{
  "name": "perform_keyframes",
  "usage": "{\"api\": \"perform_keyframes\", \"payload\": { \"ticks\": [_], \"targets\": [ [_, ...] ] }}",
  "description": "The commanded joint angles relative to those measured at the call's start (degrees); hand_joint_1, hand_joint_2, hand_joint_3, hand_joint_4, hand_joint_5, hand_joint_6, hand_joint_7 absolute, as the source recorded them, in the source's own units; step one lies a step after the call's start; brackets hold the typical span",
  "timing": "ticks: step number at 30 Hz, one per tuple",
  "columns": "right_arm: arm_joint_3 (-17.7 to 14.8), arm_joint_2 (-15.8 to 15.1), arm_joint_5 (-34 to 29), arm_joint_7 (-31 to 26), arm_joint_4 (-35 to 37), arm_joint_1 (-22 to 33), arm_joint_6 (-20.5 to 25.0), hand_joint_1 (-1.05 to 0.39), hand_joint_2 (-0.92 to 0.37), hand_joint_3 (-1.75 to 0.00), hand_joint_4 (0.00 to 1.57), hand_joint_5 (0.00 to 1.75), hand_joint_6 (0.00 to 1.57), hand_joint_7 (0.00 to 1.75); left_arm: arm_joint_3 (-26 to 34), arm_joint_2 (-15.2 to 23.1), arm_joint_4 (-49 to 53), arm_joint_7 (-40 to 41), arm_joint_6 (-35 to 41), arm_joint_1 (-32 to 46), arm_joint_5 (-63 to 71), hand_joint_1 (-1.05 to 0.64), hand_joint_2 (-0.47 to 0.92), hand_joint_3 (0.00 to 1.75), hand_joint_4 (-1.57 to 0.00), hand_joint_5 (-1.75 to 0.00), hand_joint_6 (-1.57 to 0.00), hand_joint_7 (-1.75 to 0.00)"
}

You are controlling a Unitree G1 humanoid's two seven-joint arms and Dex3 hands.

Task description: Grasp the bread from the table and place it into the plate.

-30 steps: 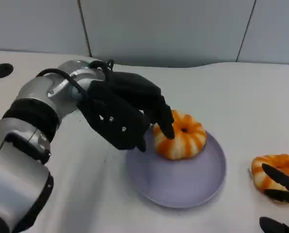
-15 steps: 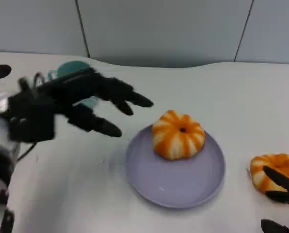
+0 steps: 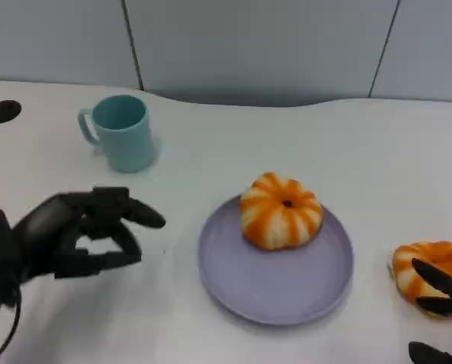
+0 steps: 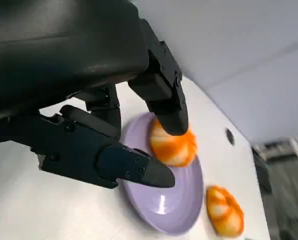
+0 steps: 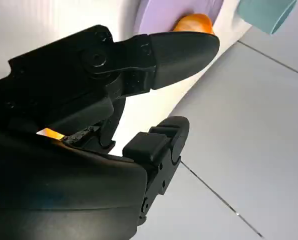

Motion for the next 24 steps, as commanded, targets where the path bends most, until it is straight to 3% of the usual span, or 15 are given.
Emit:
{"api": "perform_keyframes", "payload": {
  "ticks": [1, 4, 12, 24],
  "targets": [
    [-0.68, -0.64, 1.20, 0.35, -0.44, 0.05, 0.32, -0.33, -0.92, -0.31, 0.70, 0.49, 0.62, 0.00, -0.87, 0.81, -6.69, 5.53, 11.57, 4.91, 3.91, -0.48, 0.92, 0.07, -0.48, -1.74, -0.39, -1.60],
    [-0.67, -0.71, 0.84, 0.34, -0.60, -0.03, 0.56, -0.33, -0.92, -0.31, 0.69, 0.49, 0.61, 0.00, -2.01, 1.58, -9.51, 7.84, 19.42, 6.05, 7.09, -0.44, 0.92, 0.09, -0.59, -1.75, -0.39, -1.72],
    [-1.03, -1.11, 1.37, 0.82, -0.50, -0.14, 0.75, -0.33, -0.92, -0.31, 0.68, 0.51, 0.61, 0.00, -3.79, 2.98, -18.40, 10.21, 28.91, 10.48, 12.61, -0.36, 0.90, 0.09, -0.73, -1.75, -0.57, -1.75],
    [-1.71, -1.35, 1.57, 0.77, 0.74, -0.63, 0.10, -0.33, -0.92, -0.32, 0.66, 0.49, 0.61, 0.00, -4.49, 2.44, -21.10, 11.87, 29.25, 12.75, 13.49, -0.31, 0.88, 0.06, -0.83, -1.75, -0.65, -1.75]
  ]
}}
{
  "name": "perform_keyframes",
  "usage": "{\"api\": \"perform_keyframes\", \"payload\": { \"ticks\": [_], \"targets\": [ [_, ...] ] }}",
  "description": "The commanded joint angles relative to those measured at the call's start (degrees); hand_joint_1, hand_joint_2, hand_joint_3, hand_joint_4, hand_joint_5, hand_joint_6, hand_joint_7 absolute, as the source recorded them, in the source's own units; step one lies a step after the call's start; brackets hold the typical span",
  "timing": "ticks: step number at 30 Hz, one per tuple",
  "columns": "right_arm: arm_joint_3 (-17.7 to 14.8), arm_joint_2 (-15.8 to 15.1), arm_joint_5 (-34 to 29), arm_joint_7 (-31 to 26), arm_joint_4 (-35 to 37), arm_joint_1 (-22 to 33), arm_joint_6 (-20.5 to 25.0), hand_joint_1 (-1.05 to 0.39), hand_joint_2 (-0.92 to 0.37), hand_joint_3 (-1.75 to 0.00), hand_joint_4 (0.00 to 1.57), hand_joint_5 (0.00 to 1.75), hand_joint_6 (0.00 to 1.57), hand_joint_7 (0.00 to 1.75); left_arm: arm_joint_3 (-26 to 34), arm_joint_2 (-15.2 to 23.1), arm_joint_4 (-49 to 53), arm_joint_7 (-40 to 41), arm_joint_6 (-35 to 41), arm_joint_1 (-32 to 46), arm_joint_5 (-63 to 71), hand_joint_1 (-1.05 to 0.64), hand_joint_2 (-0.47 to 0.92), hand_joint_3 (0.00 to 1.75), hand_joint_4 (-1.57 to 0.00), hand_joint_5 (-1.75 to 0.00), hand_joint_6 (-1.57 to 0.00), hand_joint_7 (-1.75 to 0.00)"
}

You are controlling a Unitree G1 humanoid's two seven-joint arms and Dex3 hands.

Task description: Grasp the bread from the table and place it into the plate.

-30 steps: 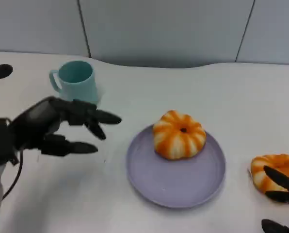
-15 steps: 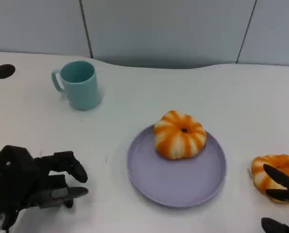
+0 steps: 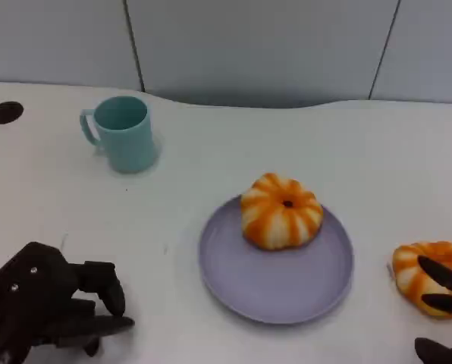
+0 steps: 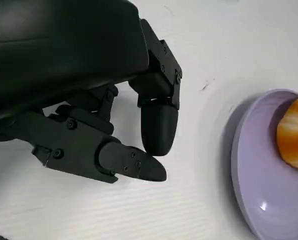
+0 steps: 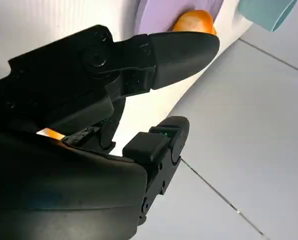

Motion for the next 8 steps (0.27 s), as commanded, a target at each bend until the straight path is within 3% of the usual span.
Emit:
{"api": "perform_keyframes", "payload": {
  "ticks": [1, 8],
  "targets": [
    [-0.67, -0.69, 0.46, -0.25, 0.56, -0.23, -0.32, -0.33, -0.92, -0.32, 0.66, 0.48, 0.61, 0.00, -0.53, 0.50, 0.65, 0.86, -1.12, 0.65, 1.11, -0.31, 0.88, 0.06, -0.83, -1.75, -0.65, -1.75],
    [-0.73, -1.08, 1.00, -0.04, 1.41, -0.79, -1.54, -0.33, -0.92, -0.32, 0.68, 0.46, 0.62, 0.01, -1.01, 0.56, 0.29, 1.55, 0.56, -0.02, 2.37, -0.33, 0.88, 0.06, -0.81, -1.75, -0.64, -1.75]
  ]
}}
